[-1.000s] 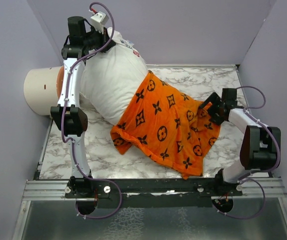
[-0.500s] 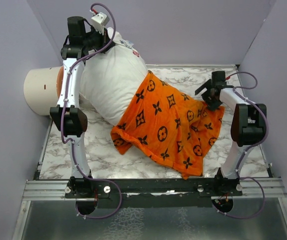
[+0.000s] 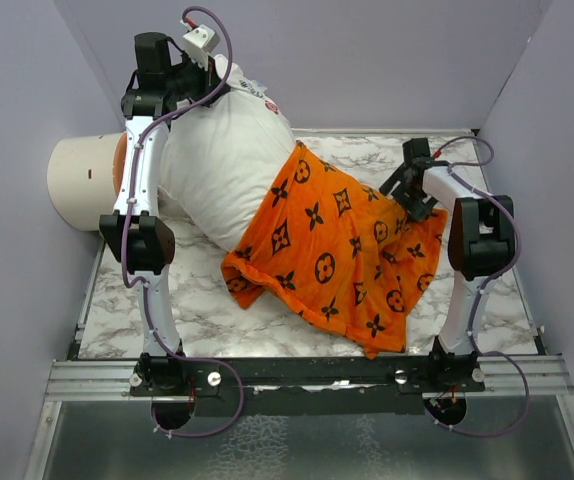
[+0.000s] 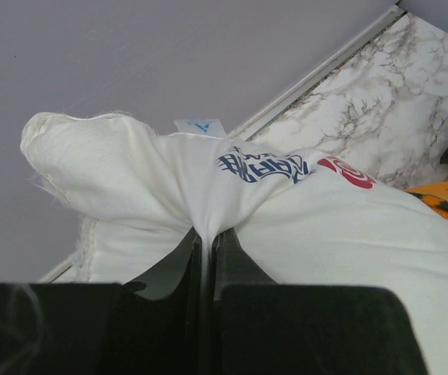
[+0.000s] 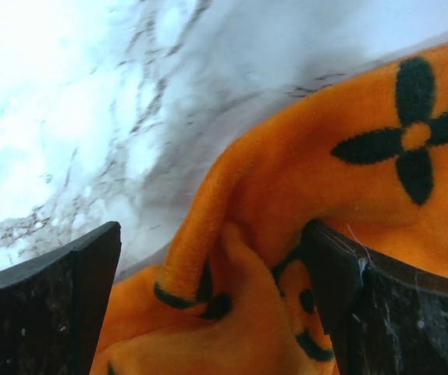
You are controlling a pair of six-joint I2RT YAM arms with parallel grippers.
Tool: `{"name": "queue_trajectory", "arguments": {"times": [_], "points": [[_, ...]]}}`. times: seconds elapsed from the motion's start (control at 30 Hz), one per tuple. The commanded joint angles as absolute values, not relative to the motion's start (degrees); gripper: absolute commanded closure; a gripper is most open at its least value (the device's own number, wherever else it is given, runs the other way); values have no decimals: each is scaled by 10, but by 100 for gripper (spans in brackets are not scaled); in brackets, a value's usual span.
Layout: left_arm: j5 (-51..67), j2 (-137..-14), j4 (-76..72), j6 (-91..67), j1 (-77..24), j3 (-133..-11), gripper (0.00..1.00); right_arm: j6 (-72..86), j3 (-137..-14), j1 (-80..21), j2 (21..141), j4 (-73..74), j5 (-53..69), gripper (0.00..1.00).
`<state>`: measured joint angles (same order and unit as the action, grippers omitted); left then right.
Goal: Remove the pillowcase from the pillow
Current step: Remove the pillow from the pillowcase.
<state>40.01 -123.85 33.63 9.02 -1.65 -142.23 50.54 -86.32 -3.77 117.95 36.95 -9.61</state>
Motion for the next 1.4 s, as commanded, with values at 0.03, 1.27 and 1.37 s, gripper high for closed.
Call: {"name": "queue_trajectory", "arguments": {"times": [0.03, 1.27, 1.37], "points": [[399, -1167, 297, 113, -25, -1431, 100, 531, -815, -65, 1208, 353, -56, 32], [42, -1038, 33, 345, 86, -1429, 100, 583, -434, 209, 843, 236, -145, 99], [42, -1027, -3, 334, 133, -1409, 100, 581, -416, 232, 829, 224, -144, 99]]}}
